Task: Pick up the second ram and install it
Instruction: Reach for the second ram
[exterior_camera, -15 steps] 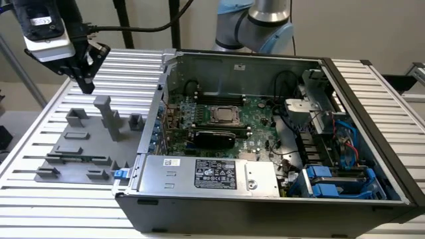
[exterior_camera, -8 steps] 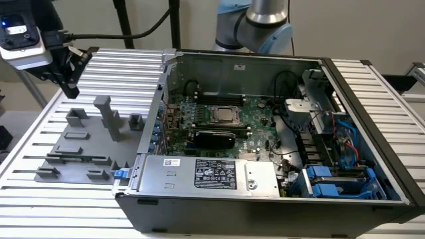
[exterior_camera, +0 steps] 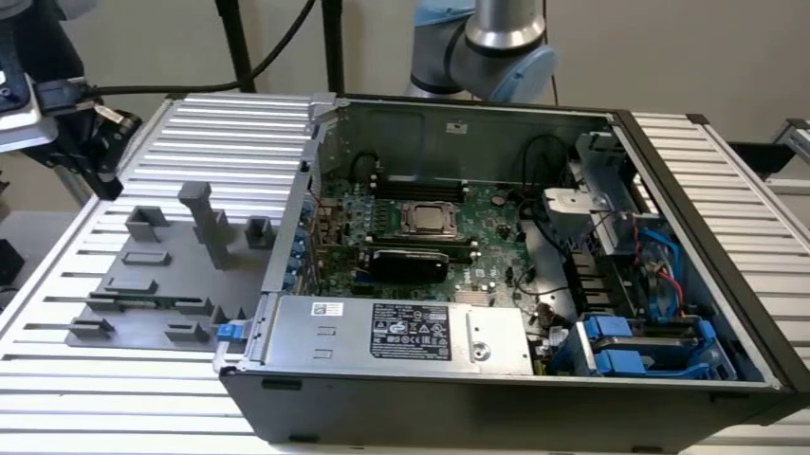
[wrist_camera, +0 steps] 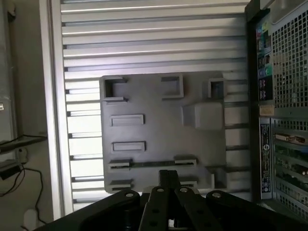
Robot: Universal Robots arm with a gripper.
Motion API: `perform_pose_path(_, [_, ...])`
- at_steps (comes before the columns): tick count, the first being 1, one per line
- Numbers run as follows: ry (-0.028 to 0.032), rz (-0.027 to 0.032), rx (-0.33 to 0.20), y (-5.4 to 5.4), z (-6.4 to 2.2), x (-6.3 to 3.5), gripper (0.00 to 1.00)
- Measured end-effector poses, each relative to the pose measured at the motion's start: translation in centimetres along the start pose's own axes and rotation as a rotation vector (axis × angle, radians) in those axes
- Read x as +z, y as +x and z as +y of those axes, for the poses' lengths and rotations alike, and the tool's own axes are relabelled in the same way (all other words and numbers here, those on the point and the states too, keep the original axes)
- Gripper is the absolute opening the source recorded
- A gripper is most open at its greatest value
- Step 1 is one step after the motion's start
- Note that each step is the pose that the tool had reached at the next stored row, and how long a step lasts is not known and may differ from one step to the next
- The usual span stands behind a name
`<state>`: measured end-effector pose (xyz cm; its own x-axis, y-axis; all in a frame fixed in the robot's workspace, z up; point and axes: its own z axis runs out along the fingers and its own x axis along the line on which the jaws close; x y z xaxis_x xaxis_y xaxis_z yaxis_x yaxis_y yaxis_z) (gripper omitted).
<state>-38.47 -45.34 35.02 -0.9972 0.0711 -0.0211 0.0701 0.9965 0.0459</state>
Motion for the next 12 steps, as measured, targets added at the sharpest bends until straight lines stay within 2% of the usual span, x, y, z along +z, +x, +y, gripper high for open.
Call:
perform_pose_path(3, [0.0001, 0.0011, 0.0, 1.09, -0.21, 0.41, 0.0])
perform_pose_path(12, [0.0001, 0.0012, 0.0, 1.15, -0.22, 0.43, 0.0])
